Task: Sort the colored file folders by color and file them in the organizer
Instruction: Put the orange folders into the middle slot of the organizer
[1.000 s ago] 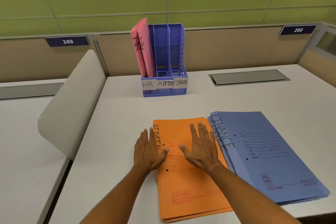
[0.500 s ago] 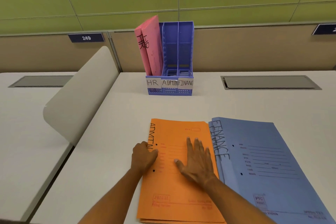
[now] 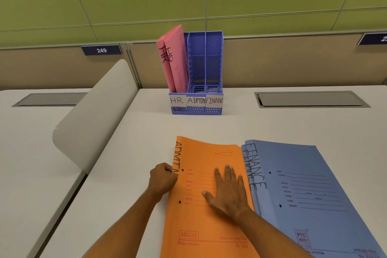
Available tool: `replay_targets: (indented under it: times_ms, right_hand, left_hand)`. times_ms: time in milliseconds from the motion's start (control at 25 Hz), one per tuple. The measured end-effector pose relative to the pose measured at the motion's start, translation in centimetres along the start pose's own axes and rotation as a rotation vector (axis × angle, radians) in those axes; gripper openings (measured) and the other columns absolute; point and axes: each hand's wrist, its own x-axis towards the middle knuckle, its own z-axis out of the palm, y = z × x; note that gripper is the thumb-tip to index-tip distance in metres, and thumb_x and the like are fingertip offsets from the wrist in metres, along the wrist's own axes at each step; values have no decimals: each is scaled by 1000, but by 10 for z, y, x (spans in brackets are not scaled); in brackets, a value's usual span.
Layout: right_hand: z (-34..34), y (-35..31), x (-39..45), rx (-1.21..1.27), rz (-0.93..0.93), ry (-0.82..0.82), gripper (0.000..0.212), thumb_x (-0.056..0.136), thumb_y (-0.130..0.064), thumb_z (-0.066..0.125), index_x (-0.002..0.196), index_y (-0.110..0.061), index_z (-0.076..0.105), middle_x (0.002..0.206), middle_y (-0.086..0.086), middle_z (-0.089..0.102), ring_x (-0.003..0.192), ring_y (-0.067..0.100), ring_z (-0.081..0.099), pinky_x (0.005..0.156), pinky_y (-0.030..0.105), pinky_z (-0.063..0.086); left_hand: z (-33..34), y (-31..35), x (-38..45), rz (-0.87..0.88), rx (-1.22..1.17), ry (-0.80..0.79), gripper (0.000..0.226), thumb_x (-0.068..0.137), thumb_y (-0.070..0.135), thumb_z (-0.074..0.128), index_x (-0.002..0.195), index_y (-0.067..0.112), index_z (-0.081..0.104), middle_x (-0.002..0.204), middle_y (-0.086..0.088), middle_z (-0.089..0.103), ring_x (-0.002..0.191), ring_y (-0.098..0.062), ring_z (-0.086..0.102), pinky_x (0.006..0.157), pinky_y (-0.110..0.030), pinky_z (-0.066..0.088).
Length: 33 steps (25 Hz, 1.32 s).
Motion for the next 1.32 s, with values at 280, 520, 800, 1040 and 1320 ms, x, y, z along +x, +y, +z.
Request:
replay_targets:
  times_ms: [280, 520, 800, 1040, 1320]
  right_hand:
    - [-25, -1, 6, 80, -26, 119, 94, 82, -74, 38, 154, -22, 7, 161, 17, 4, 149, 32, 5, 119, 52, 10]
    - [-67, -9, 24, 106, -107, 312, 88, 80, -72, 40, 150, -23, 19, 156, 16, 20, 142, 32, 22, 114, 49, 24]
    - [-159, -11, 62, 166, -184, 619, 81, 81, -62, 45, 148, -22, 22, 150, 14, 27, 134, 32, 32, 104, 48, 36]
    - [-248, -28, 93, 177, -256, 965, 79, 81, -45, 63, 146, -14, 30, 146, 19, 35, 130, 33, 37, 101, 48, 41]
    - [-320, -48, 122, 86, -318, 1099, 62, 77, -37, 61, 134, -17, 48, 124, 8, 54, 114, 27, 47, 92, 42, 35]
  left_hand:
    - [-14, 17, -3, 69, -58, 31, 11, 79, 3, 66, 87, 11, 61, 82, -6, 66, 78, -19, 64, 65, -27, 52]
    - [-44, 49, 0, 175, -118, 130, 13, 79, 0, 64, 87, 10, 60, 84, -8, 66, 79, -22, 64, 70, -33, 55]
    - [-76, 111, -5, 377, -139, 268, 10, 85, 3, 63, 91, 9, 58, 84, -3, 63, 73, -14, 58, 63, -23, 48]
    - [-94, 148, -3, 522, -176, 384, 16, 91, 7, 60, 86, 18, 50, 85, 4, 62, 80, -11, 62, 66, -27, 52]
    - [-112, 178, 25, 596, -204, 435, 23, 93, 8, 57, 84, 25, 45, 96, 3, 61, 86, -15, 60, 69, -33, 52]
